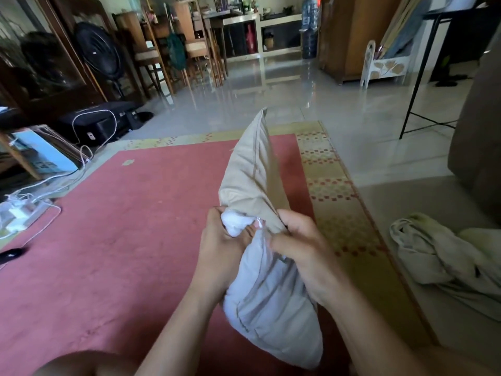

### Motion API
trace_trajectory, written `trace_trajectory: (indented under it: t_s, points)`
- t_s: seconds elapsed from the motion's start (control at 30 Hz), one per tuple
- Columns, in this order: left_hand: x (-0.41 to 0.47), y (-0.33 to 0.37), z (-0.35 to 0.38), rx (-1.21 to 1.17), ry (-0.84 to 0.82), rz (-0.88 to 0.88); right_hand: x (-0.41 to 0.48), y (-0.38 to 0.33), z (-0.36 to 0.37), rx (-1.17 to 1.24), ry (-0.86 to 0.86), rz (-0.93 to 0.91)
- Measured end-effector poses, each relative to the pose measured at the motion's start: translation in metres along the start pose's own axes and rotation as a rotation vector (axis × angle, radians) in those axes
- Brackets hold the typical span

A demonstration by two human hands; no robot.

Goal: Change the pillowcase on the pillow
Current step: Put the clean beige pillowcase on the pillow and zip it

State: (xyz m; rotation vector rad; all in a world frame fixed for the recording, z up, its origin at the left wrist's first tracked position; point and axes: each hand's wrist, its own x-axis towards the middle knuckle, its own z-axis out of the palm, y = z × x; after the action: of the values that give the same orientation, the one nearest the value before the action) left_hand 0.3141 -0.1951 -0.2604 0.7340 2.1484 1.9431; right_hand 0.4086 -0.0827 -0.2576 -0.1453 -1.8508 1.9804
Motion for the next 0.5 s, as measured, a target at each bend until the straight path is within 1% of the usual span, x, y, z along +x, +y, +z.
trace_trajectory:
  t_s: [0.03, 0.07, 0.1, 0.13, 0.17, 0.2, 0.23, 0.27, 0.3, 0.37, 0.4, 0.43, 0.5]
  points:
    - [0.000, -0.002, -0.001, 0.027, 0.014, 0.003, -0.002, -0.005, 0.001, -0.031, -0.045, 0.028]
    - [0.000, -0.005, -0.002, 0.033, 0.004, -0.011, -0.002, -0.005, 0.003, -0.123, -0.081, 0.052]
    - [-0.001, -0.005, -0.003, -0.014, -0.023, -0.049, -0.002, -0.007, 0.005, -0.250, -0.084, 0.063]
    - [-0.001, -0.004, -0.006, -0.132, -0.072, -0.110, -0.001, -0.007, 0.005, -0.375, -0.038, 0.051]
    - [0.000, -0.004, -0.009, -0.325, -0.133, -0.191, 0.001, -0.007, 0.003, -0.434, 0.012, 0.022]
    - [0.000, -0.003, -0.014, -0.513, -0.204, -0.259, 0.003, -0.006, 0.000, -0.433, 0.043, -0.007]
    - [0.001, -0.002, -0.019, -0.644, -0.265, -0.309, 0.004, -0.005, -0.003, -0.404, 0.048, -0.022]
    - [0.003, -0.002, -0.026, -0.663, -0.312, -0.322, 0.004, -0.006, -0.006, -0.378, 0.038, -0.031]
    - [0.005, -0.003, -0.031, -0.595, -0.339, -0.314, 0.005, -0.005, -0.009, -0.368, 0.027, -0.037]
    - [0.007, -0.006, -0.034, -0.345, -0.363, -0.185, 0.005, -0.003, -0.010, -0.379, 0.026, -0.054]
    - [0.008, -0.007, -0.032, -0.232, -0.332, -0.120, 0.004, -0.001, -0.009, -0.394, 0.050, -0.069]
    - [0.008, -0.005, -0.027, -0.171, -0.290, -0.083, 0.004, 0.002, -0.008, -0.418, 0.089, -0.089]
    - [0.005, -0.001, -0.015, -0.134, -0.134, -0.020, 0.005, 0.008, -0.004, -0.531, 0.229, -0.160]
